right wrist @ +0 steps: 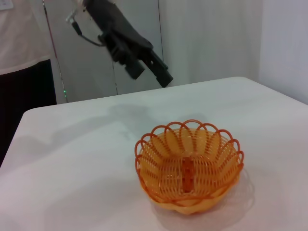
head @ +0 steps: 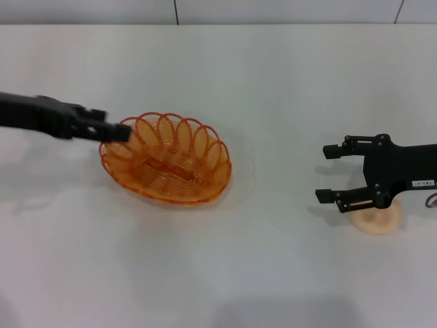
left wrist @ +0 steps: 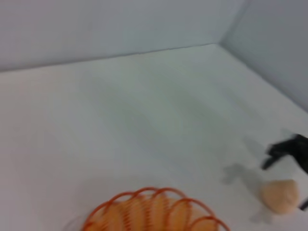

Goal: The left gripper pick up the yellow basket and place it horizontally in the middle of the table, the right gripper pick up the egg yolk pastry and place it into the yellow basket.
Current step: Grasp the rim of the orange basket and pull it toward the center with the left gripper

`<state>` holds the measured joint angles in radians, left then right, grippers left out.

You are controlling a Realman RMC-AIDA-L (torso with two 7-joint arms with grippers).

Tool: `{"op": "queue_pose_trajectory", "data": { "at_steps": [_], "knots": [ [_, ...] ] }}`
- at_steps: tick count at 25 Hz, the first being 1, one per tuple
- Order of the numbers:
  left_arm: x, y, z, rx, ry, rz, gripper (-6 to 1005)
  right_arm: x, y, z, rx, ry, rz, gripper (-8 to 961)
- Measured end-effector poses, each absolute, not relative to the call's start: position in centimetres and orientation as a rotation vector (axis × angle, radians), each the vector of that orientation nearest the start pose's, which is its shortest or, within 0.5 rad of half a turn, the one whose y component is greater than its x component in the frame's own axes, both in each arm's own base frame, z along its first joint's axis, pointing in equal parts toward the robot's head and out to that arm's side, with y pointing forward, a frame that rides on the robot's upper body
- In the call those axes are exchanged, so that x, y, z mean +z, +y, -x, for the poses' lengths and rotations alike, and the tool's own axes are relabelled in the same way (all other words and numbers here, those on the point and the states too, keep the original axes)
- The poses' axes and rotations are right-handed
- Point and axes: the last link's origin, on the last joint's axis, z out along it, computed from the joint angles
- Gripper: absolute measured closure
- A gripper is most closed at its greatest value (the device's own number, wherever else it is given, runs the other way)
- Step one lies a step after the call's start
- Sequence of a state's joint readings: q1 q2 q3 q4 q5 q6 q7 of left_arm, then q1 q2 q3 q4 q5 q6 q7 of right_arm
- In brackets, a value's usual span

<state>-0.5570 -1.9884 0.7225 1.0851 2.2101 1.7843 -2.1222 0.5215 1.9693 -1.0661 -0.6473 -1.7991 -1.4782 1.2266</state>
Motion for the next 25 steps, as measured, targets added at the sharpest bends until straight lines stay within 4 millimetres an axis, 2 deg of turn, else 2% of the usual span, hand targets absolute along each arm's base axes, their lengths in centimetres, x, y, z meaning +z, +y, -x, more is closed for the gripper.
{"op": "queue_pose_trajectory", "data": {
  "at_steps": [5, 11, 17, 25],
  "knots": [
    [10.4, 35.5, 24.1, -0.134, -1.392, 2.510, 171, -0.1, 33.5, -25.6, 0.508, 0.233, 2.883, 116],
    [10.7, 37.0, 24.7, 0.133, -1.492, 2.339, 176, -0.4, 33.5, -25.1, 0.516, 0.199, 2.887, 116],
    [9.4, 38.3, 24.6, 0.216, -1.466, 2.299, 181, -0.5, 33.4, -25.0, 0.520, 0.193, 2.886, 117],
    [6.1, 39.4, 25.2, 0.243, -1.457, 2.311, 187, -0.8, 33.3, -24.9, 0.526, 0.197, 2.883, 117]
  ]
}}
